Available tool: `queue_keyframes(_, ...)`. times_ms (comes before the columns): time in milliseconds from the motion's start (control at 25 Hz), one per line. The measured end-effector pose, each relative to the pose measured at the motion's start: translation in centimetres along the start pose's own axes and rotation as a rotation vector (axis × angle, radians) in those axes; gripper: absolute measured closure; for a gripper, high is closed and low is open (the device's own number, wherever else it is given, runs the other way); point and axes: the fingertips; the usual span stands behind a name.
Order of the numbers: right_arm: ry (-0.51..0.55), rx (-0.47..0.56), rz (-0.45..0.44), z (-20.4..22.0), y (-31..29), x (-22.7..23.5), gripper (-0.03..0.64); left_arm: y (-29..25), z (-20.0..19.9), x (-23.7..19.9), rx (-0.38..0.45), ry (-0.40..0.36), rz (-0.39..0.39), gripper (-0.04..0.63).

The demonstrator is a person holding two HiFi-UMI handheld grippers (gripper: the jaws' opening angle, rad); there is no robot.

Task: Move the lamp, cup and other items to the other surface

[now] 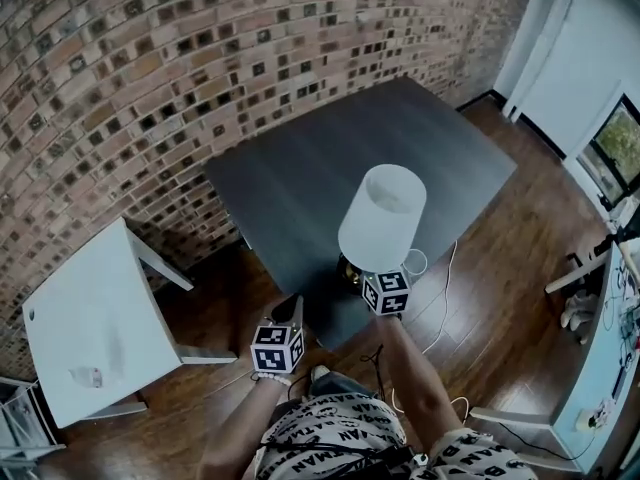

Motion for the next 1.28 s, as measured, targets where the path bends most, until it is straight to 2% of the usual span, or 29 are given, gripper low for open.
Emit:
queue_keyframes(360,-0.008,0.009,-0.004,1.6,-2.3,2.5,0.560,-2.0,0.8,-1.3,-0.033,0.003,-0.046,0.595)
queue_keyframes(920,0.015,0.038,0.004,2.4,-2.0,1.6,0.557,-2.4,0.7,-1.1,-0.044,0.004,-0.048,0.595)
queue_keyframes(1160,-0.017,0.034,0.034,2.7,-1.6,1.8,0.531,-2.5,0.7,-0.8,-0.051,0.003,-0.036,0.595)
queue_keyframes(1280,-0.045,0.001,0.049,3.5,-0.8,2.0,0.465,-2.5,0.8,-0.6,-0.052,0.010,-0.029,0.595)
Point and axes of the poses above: the fingertips, and each gripper's own axes: y backward along the fingers, x to its right, z out of its underside, and after that the axes turned 11 degrees about -z, right-handed
